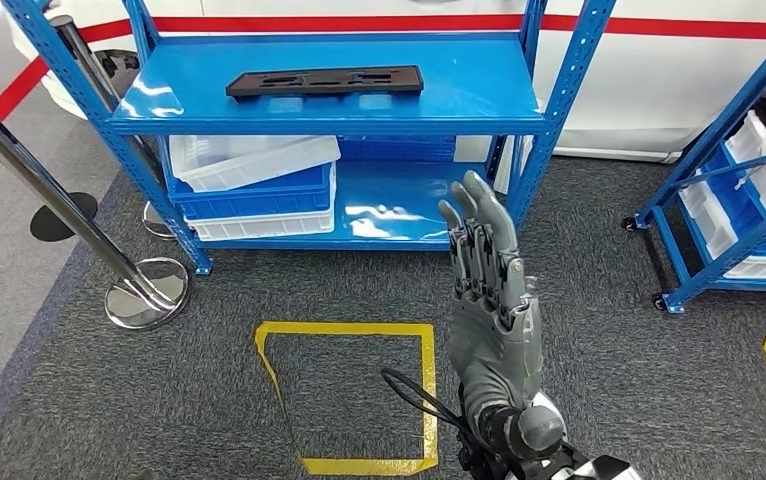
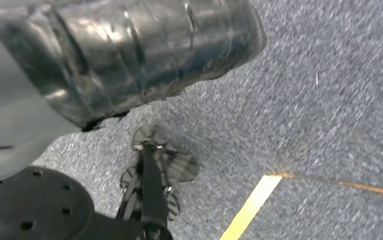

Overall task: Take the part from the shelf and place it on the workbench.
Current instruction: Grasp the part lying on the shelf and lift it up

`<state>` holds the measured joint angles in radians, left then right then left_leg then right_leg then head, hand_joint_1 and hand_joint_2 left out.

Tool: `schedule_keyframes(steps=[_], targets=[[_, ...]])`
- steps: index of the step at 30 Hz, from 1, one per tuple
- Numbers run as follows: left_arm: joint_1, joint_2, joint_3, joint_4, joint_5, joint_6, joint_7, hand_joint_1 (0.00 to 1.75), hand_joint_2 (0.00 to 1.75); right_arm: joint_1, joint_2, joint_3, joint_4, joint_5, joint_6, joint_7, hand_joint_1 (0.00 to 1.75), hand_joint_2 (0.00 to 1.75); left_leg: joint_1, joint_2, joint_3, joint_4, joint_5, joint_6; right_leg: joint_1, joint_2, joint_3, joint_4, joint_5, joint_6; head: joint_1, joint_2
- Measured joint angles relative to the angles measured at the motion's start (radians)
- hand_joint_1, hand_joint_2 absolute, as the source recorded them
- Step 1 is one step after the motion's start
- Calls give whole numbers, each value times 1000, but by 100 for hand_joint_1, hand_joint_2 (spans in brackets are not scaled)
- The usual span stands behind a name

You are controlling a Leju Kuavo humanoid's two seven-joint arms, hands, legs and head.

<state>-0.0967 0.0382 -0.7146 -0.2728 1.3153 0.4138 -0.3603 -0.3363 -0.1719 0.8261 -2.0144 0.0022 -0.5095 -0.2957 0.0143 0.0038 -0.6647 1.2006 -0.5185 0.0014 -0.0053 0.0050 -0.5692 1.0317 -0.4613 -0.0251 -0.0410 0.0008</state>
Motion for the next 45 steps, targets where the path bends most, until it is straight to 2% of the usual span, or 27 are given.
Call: schedule_keyframes(steps=[1,3,6,7,9,11,12,13,14,16,18,19,22,24,26,27,28,29,31,33,34,37,39,42,43,44,45], targets=[[-1,1,-8,0,-14,-1,5,0,0,0,0,0,-1,7,-10,4,0,0,-4,-1,31,-70,35,7,3,1,2,1,-2,1,0,0],[-5,2,-33,0,-54,4,12,0,0,5,0,1,-7,27,-38,11,0,0,-12,-3,71,-164,65,16,4,1,0,2,-4,7,1,0],[-6,-4,-75,0,-111,27,20,0,0,25,-2,2,-23,65,-71,31,0,0,-13,-2,77,-188,67,23,2,1,-3,-1,-3,22,1,0],[-6,-9,-88,0,-122,35,23,0,0,30,-5,2,-30,74,-77,38,0,0,-11,-1,81,-195,70,28,2,1,-7,10,-13,27,2,0],[-8,-22,-111,0,-129,49,29,0,0,41,-13,2,-40,81,-82,43,0,0,-7,2,87,-206,74,35,2,0,-43,89,-61,35,5,0],[-10,-33,-128,0,-125,55,38,0,0,53,-22,2,-43,82,-82,44,0,0,-8,2,87,-206,74,39,2,0,-106,218,-114,39,7,0],[-10,-38,-135,0,-123,56,44,0,0,59,-26,2,-43,81,-82,44,0,0,-9,1,88,-205,73,39,2,0,-128,259,-121,41,7,0],[-9,-43,-143,0,-123,55,52,0,0,63,-30,2,-43,81,-81,45,0,0,-9,-1,88,-204,72,40,1,0,-133,264,-110,42,7,0],[-9,-47,-151,0,-124,54,59,0,0,64,-32,2,-43,80,-80,46,0,0,-9,-4,89,-203,71,39,1,0,-118,231,-82,42,7,0],[-10,-55,-165,0,-130,52,69,0,0,65,-36,1,-46,80,-80,49,0,0,-10,-12,90,-199,68,36,0,10,-55,96,-16,37,7,0],[-13,-60,-177,0,-133,50,73,0,0,67,-38,1,-50,80,-80,53,0,0,-12,-22,86,-193,67,29,0,23,-13,5,10,30,6,0],[-14,-61,-183,0,-133,50,75,0,0,68,-39,1,-52,81,-80,53,0,0,-13,-26,83,-192,67,25,2,26,-9,-6,7,27,6,0],[-13,-64,-198,0,-139,50,85,0,0,69,-41,1,-57,86,-81,57,0,0,-11,-29,76,-180,60,10,-2,12,-1,-15,13,12,5,0],[-14,-66,-207,0,-140,47,93,0,0,70,-42,1,-59,89,-80,62,0,0,-8,-22,41,-105,15,0,-6,-3,3,-21,17,3,0,0],[-14,-68,-215,0,-136,37,102,0,0,71,-42,1,-60,90,-76,65,0,0,-4,-18,-19,18,-41,-7,-5,-17,3,-21,16,-1,-4,0],[-13,-69,-216,0,-132,30,106,0,0,71,-42,1,-60,90,-71,66,0,0,-3,-17,-42,64,-54,-10,-4,-26,3,-21,15,-2,-4,0],[-12,-69,-217,0,-127,22,110,0,0,70,-42,1,-59,90,-66,66,0,0,-2,-15,-51,80,-50,-13,-4,-34,3,-21,14,-2,-4,0],[-12,-69,-217,0,-123,16,113,0,0,68,-41,2,-57,90,-61,67,0,0,-1,-11,-43,61,-30,-14,-4,-42,3,-20,13,-2,-4,0],[-12,-66,-218,1,-115,7,117,0,0,59,-37,2,-52,90,-52,71,0,0,0,7,14,-59,32,-13,-5,-56,5,-17,10,2,-4,0],[-16,-64,-218,1,-111,3,120,0,0,51,-32,2,-46,90,-48,75,0,0,-3,23,64,-162,64,-6,-3,-65,4,-13,5,11,-4,0],[-17,-64,-218,2,-111,1,121,0,0,47,-31,3,-44,90,-47,75,0,0,-6,24,71,-181,66,-1,-1,-69,3,-12,4,17,-3,0],[-12,-60,-220,4,-112,-8,125,0,0,36,-25,7,-31,84,-45,61,0,0,-7,15,71,-187,70,16,2,-76,1,-10,2,33,-2,0],[-11,-56,-223,4,-115,-22,125,0,0,34,-21,9,-25,80,-42,45,0,0,-5,11,74,-193,74,26,-1,-55,-17,37,-33,40,0,0],[-15,-52,-226,4,-124,-45,122,0,0,41,-21,10,-20,80,-35,35,0,0,-9,1,73,-194,73,37,-4,-18,-103,224,-123,42,5,0],[-14,-50,-227,4,-127,-53,121,0,0,46,-21,10,-18,79,-32,34,0,0,-11,-2,74,-194,72,39,-4,-14,-126,267,-131,41,5,0],[-14,-48,-229,4,-130,-61,119,0,0,49,-21,10,-15,77,-28,31,0,0,-13,-6,75,-193,71,40,-3,-12,-132,275,-120,38,5,0],[-14,-46,-231,4,-133,-68,116,0,0,51,-21,10,-13,73,-22,27,0,0,-15,-10,77,-193,70,40,-3,-11,-120,243,-90,34,5,0]])
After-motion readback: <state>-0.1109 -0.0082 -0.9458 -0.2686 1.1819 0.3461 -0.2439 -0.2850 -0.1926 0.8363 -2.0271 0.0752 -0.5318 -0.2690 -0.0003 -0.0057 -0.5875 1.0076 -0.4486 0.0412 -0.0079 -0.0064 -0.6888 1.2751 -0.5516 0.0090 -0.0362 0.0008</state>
